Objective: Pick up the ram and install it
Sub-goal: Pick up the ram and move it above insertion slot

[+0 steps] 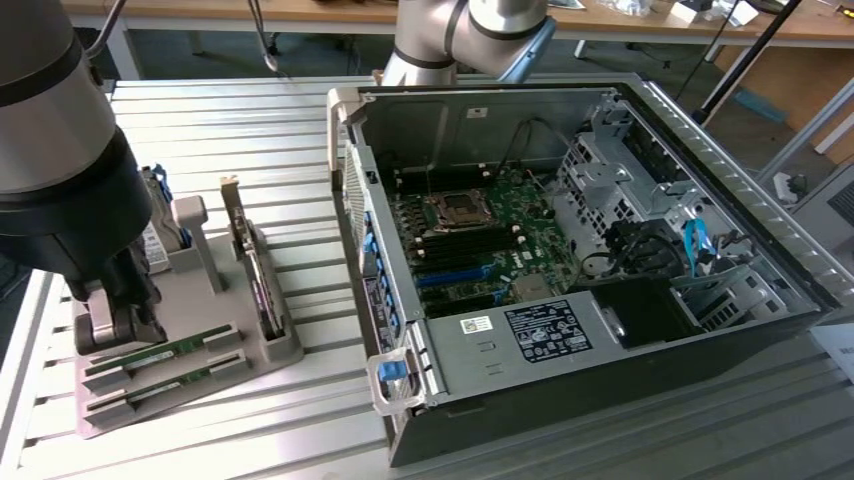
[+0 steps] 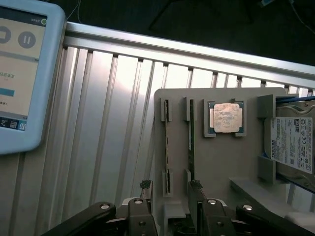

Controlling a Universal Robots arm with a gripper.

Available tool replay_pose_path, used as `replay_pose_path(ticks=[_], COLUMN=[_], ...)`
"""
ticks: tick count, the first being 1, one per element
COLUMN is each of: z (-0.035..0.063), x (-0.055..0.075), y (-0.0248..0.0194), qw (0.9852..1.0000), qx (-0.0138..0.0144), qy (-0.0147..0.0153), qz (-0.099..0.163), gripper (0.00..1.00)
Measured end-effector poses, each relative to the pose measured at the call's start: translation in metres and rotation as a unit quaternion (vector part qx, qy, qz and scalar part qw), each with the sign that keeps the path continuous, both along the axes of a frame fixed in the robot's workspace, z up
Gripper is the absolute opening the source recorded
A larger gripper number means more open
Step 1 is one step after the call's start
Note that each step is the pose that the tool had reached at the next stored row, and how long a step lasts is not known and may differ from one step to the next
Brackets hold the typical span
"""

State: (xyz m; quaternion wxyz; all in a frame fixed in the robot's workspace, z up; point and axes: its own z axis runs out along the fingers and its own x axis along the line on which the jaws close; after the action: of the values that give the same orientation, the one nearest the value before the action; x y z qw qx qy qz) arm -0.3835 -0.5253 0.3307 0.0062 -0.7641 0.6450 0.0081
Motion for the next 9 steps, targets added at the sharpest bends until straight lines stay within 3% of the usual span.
replay_pose_path(ticks=[3,9], z=[-0.0014,-0.0132], x=[0.0,0.0], y=[-0.0001,-0.0012], qw=[1.0,1.0], qx=[0.0,0.0], qy=[-0.0001,0.0026], qz=[0.0,0.0], gripper=[0.42,0.42])
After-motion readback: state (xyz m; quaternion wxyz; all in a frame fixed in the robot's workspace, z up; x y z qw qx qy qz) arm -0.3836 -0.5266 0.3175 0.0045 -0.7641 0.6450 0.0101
